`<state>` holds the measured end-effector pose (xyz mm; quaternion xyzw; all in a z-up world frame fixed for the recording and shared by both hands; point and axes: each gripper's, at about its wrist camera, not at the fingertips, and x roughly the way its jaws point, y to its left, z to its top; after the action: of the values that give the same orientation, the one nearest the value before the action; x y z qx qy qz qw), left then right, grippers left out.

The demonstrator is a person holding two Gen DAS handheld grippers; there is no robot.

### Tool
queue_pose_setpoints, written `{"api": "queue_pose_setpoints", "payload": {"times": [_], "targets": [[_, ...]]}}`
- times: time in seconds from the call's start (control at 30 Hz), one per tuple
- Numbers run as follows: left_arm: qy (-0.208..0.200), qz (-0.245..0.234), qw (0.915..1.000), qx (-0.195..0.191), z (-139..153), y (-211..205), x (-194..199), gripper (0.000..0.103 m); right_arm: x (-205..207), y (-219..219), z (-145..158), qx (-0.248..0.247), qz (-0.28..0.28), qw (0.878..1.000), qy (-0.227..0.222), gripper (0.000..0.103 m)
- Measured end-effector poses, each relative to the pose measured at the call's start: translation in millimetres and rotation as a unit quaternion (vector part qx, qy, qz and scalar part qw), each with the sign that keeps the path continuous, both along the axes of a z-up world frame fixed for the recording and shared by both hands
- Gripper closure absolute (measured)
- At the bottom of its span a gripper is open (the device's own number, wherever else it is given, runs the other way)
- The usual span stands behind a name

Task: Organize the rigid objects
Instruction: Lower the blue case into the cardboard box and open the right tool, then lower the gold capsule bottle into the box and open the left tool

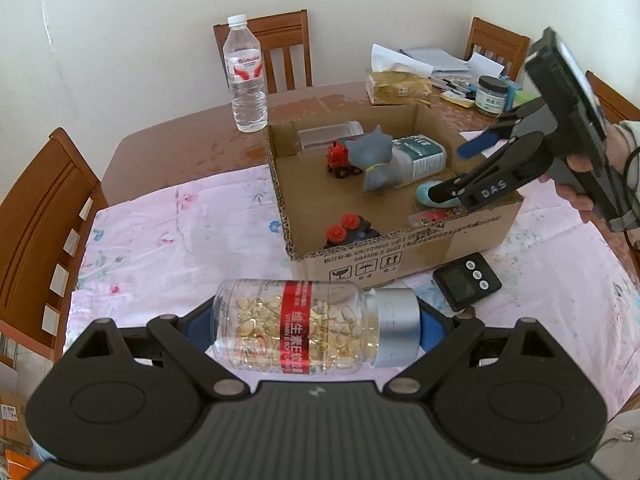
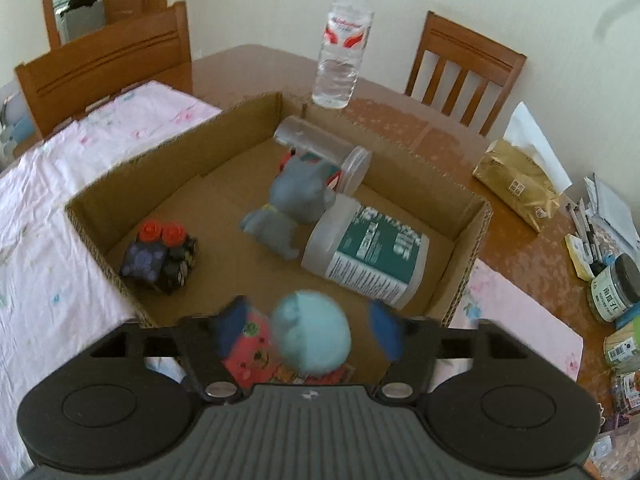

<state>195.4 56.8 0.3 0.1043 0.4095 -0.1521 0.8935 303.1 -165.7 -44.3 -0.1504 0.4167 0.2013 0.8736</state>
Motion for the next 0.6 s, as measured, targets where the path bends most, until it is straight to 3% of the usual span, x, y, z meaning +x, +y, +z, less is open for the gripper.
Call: {"api": "queue_pose_setpoints", "payload": {"times": [0.2, 0.6], "targets": [[-0.003, -0.015, 0.9999, -0.001, 2.5, -9.2, 8.5, 0.009, -12.3, -9.3, 21.4, 0.031, -0.025, 0.999, -0.014, 0.003], [-0.029, -0.054, 0.9981, -0.002, 15.4, -34.6, 47.2, 0.009, -62.9, -27.4, 41.8, 0.065, -0.114, 0.991, -0.033, 0.0]]}}
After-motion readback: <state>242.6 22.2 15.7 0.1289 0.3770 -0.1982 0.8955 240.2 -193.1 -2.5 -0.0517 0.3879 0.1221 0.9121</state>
